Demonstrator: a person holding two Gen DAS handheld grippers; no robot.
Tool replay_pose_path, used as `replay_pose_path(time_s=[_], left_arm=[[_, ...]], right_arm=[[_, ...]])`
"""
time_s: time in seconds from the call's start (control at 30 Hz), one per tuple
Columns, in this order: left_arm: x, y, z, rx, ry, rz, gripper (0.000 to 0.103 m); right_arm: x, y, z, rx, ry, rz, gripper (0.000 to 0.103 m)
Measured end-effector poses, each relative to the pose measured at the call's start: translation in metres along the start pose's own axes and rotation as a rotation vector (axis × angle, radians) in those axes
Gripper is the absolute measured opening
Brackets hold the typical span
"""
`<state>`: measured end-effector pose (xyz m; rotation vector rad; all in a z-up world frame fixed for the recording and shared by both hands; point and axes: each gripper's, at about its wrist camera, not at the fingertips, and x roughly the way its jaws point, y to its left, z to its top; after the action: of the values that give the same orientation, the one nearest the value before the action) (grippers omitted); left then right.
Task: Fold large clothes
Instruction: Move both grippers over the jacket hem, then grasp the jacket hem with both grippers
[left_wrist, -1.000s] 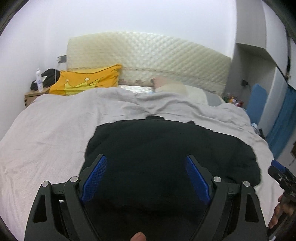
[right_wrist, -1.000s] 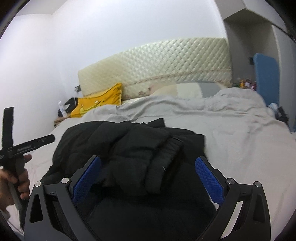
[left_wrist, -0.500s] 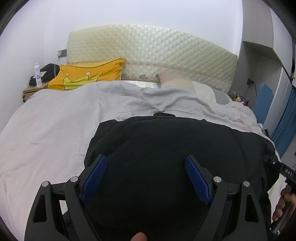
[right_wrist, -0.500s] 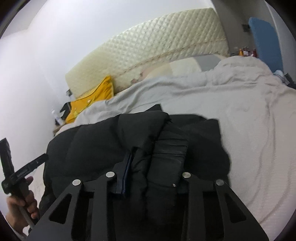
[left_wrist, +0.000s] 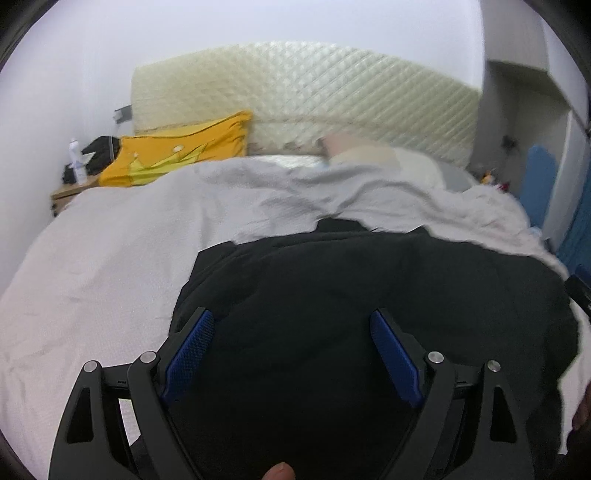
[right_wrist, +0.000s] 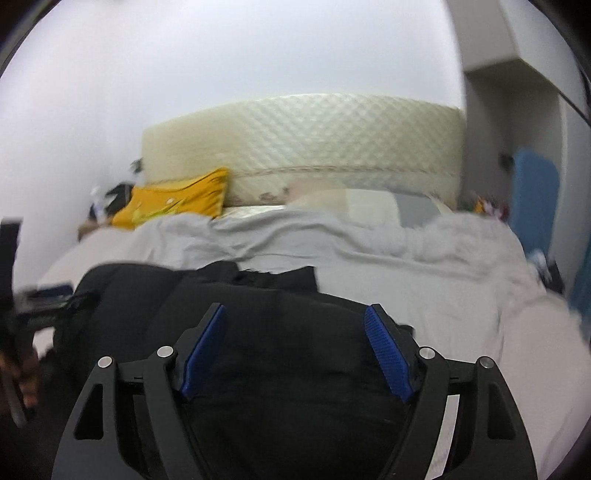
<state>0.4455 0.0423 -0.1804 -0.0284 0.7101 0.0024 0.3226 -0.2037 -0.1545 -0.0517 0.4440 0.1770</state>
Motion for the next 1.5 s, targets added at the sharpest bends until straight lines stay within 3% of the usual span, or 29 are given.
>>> replay_pose_path(time_s=[0.1, 0.33, 0.73, 0.97, 1.03, 1.2, 1.4, 1.5], left_arm=[[0.016, -0.004, -0.003, 0.036, 0.041, 0.018, 0.088], [0.044, -0.012, -0.005, 0.114, 0.083, 0.054, 0.088], [0.068, -0.017, -0.017, 0.096, 0.055, 0.067, 0.090], [0.049, -0.017, -0.015, 0.097, 0.048, 0.103, 0.090], [0.033, -0.020, -0.008, 0.108, 0.048, 0.121, 0.090], [-0.037, -0.022, 0.025, 0.084, -0.023, 0.092, 0.090], [-0.139, -0.027, 0.067, 0.018, -0.092, 0.040, 0.090], [-0.187, -0.035, 0.087, 0.034, -0.131, 0.008, 0.090]], right_arm=[[0.036, 0.009, -0.017, -0.024, 0.078, 0.003, 0.076], [0.079, 0.009, -0.039, 0.036, 0.111, 0.027, 0.078], [0.112, 0.004, -0.062, 0.037, 0.122, 0.032, 0.079], [0.107, 0.008, -0.054, 0.006, 0.223, 0.017, 0.079], [0.095, 0.007, -0.045, 0.035, 0.233, 0.028, 0.079], [0.038, 0.008, -0.007, 0.053, 0.153, 0.039, 0.080], [-0.057, 0.012, 0.059, 0.071, 0.023, 0.037, 0.081], [-0.107, 0.019, 0.086, 0.049, -0.040, 0.057, 0.088]])
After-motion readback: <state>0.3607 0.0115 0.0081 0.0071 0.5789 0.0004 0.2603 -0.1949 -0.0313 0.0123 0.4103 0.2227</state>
